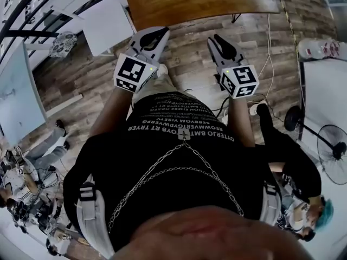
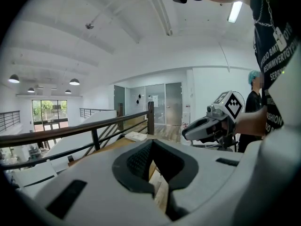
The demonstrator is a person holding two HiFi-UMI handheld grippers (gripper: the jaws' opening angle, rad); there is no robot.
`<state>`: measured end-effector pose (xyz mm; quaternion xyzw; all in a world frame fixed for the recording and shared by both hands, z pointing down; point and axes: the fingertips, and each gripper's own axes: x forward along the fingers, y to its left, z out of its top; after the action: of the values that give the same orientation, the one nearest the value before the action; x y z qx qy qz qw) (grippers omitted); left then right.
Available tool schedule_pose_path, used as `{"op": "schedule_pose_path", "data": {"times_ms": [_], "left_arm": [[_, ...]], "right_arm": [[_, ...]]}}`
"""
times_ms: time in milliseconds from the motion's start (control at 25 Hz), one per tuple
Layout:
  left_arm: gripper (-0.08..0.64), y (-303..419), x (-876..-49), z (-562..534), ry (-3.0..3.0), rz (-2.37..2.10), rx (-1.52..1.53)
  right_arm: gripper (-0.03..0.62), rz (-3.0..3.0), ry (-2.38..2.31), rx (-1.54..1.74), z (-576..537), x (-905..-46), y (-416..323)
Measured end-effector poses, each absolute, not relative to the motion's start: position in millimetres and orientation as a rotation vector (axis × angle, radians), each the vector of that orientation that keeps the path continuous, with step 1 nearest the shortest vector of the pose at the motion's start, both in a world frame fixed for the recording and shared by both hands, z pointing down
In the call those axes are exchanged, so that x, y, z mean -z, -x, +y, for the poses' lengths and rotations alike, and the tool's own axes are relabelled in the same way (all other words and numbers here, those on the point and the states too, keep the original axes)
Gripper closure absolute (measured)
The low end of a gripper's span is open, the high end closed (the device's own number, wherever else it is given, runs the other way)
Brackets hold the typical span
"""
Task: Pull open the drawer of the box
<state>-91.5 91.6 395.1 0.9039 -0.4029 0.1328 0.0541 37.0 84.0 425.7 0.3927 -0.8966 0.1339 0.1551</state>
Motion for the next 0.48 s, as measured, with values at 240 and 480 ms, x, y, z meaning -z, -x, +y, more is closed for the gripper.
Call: {"op": "schedule_pose_path", "data": {"times_ms": [240, 480], "left_arm": [[0.555, 93.9, -382.0, 48.5, -2.784, -1.212, -0.342], [0.555, 97.3, -370.3, 14.1, -2.813, -1.199, -0.314]], "right_arm": [[0.509, -2.564, -1.146, -0.372, 44.3, -414.2, -31.0], [0.509, -2.534, -1.163, -0.317, 22.3, -404.4, -21.8]]}}
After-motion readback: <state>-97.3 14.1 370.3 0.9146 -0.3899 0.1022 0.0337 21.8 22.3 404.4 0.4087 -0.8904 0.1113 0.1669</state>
